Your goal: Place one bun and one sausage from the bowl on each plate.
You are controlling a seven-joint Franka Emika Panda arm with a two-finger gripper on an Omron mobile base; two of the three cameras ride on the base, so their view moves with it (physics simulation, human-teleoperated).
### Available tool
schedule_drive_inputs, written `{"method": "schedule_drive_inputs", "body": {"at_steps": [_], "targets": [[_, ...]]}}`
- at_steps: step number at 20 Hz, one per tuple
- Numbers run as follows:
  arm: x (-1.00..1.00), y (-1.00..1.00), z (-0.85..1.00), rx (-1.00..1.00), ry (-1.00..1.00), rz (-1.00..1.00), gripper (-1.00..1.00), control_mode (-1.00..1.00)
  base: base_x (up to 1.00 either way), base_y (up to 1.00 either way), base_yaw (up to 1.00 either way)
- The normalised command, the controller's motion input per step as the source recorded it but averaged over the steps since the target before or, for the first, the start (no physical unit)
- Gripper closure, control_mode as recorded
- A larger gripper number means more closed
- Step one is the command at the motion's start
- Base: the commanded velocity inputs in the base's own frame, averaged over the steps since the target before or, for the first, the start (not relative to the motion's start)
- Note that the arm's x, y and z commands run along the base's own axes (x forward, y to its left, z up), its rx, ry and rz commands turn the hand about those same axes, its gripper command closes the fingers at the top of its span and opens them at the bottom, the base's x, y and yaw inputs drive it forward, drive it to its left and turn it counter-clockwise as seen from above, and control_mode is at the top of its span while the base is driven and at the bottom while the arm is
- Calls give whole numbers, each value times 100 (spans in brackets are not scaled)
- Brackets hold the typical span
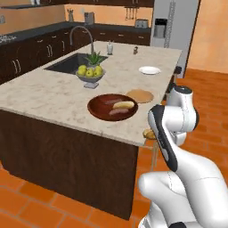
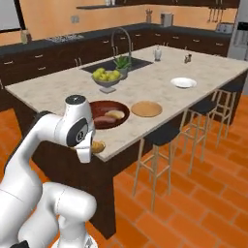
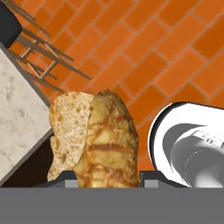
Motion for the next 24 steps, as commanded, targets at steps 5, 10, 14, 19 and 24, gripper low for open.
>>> {"method": "schedule_drive_inputs", "body": {"at_steps": [5,10,14,19,24], "targets": [[0,0,0,0,0,0,100,100,-5,-91,75],[0,0,0,0,0,0,100,100,-12,-96,70],[0,0,0,0,0,0,100,100,-15,-100,63],[0,0,0,0,0,0,100,100,-1,-100,39],[0,0,0,0,0,0,100,100,0,-100,32]]}}
